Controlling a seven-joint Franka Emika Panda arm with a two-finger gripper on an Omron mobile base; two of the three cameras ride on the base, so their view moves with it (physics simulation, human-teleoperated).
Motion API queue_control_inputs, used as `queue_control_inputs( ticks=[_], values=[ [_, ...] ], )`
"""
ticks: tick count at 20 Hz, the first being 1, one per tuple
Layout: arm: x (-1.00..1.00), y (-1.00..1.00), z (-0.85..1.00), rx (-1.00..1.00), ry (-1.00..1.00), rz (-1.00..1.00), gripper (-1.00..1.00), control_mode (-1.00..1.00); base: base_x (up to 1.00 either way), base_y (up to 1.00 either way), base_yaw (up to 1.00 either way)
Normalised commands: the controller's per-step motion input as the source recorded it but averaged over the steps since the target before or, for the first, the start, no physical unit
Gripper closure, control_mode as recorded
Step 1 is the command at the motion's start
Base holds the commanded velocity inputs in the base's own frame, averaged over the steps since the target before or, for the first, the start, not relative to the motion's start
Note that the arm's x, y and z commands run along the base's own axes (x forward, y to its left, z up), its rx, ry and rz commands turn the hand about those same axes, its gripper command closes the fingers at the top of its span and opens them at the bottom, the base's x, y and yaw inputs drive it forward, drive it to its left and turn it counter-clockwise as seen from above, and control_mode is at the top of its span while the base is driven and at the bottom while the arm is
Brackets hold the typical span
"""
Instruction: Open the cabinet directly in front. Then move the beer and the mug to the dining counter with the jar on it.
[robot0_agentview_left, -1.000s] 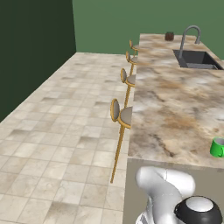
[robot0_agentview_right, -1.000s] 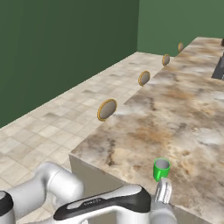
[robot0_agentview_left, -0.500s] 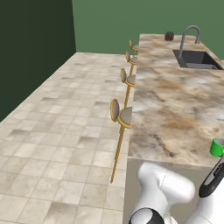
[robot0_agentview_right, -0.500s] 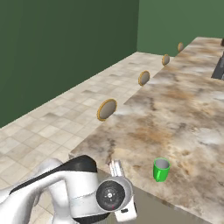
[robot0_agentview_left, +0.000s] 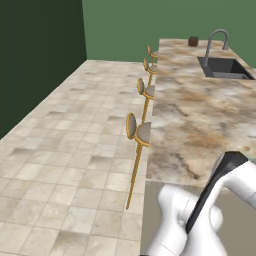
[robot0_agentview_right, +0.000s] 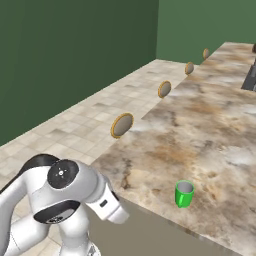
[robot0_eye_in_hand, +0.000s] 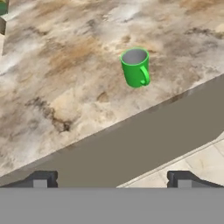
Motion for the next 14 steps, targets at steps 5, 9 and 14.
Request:
queue_control_inputs(
  ticks=[5,9,14],
  values=[
    [0.00,0.25,0.36,-0.12,0.00,0.07,-1.00,-1.00,0.00,0.00,0.00],
    [0.00,0.32,0.02,-0.03,0.00,0.00,-1.00,-1.00,0.00,0.00,0.00],
    [0.00,0.50,0.00,0.00,0.00,0.00,-1.00,-1.00,0.00,0.00,0.00]
  ],
)
